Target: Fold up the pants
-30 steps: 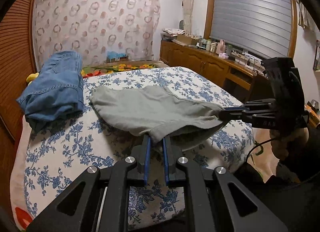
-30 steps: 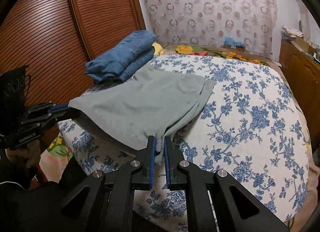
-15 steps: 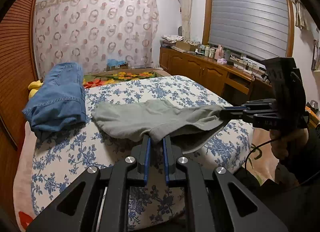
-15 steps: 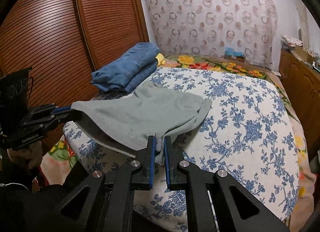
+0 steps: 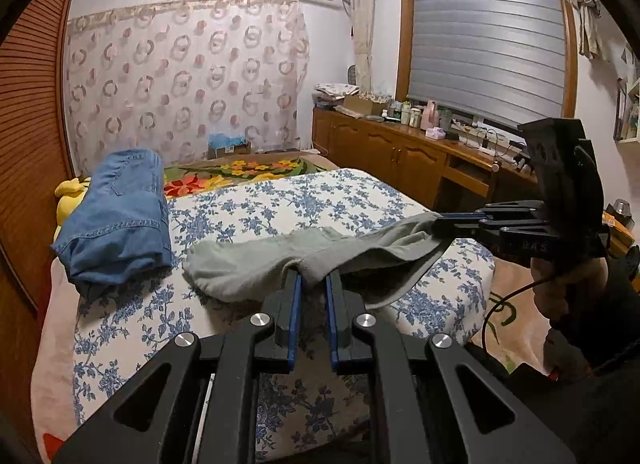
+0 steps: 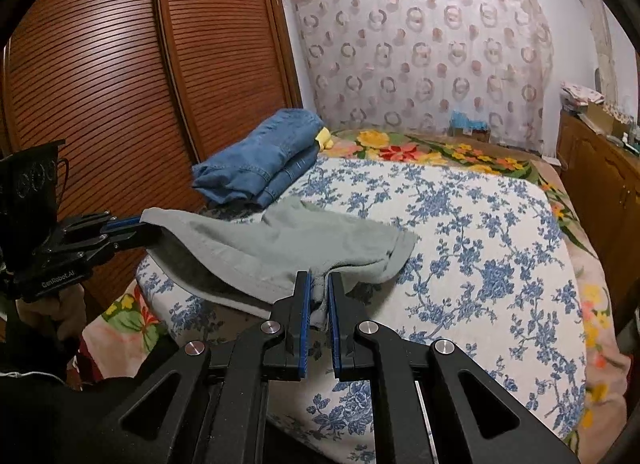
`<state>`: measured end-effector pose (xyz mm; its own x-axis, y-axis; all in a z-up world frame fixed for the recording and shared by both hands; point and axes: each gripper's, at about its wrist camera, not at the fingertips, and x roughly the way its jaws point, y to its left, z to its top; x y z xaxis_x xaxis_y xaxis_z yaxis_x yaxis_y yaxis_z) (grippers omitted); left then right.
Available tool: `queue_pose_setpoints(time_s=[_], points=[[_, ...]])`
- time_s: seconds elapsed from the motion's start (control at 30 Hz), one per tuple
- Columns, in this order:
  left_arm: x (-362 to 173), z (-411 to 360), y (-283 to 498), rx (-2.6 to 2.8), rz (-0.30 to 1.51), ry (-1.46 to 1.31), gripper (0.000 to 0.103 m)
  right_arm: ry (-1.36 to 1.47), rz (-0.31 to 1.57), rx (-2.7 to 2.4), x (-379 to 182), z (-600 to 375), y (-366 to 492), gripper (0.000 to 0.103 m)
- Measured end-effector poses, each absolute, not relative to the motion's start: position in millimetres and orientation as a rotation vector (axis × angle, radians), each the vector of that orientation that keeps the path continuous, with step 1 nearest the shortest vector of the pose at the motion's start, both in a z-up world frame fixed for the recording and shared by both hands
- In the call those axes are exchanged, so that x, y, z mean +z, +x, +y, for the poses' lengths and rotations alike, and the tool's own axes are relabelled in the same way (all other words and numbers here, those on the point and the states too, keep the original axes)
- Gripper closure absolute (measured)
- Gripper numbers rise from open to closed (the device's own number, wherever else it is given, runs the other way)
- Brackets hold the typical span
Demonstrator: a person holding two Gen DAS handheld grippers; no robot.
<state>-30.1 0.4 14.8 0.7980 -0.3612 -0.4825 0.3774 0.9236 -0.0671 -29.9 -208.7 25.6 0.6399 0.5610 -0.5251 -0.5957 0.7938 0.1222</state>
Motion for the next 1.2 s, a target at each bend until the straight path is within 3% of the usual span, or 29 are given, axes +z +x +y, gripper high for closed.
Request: queue_pose_setpoints(time_s=[0.37,0.7,1.13,1.2], points=[[-22.3,7.7,3.4,-0.358,0.601,-0.005,0.091,-0.087,0.624,0.646,2.3,-191.0,-1.6,0.095],[-5.4,16.6,51.9,-0.322,0.547,-0.014,0.091,-0.093,0.576,0.6,13.7,-163.3,56.2,0.095],[-24.4,24.8,88.6,-0.266,0.598,-0.012,0.091,-0.072,0.63,0.57,-16.3,-139.8,115.4,0.095],[-28.1,26.8,89.1,-0.261,0.611,-0.015,0.085,-0.076,0.642,0.57,-21.3,-137.3,118.9,0.095]])
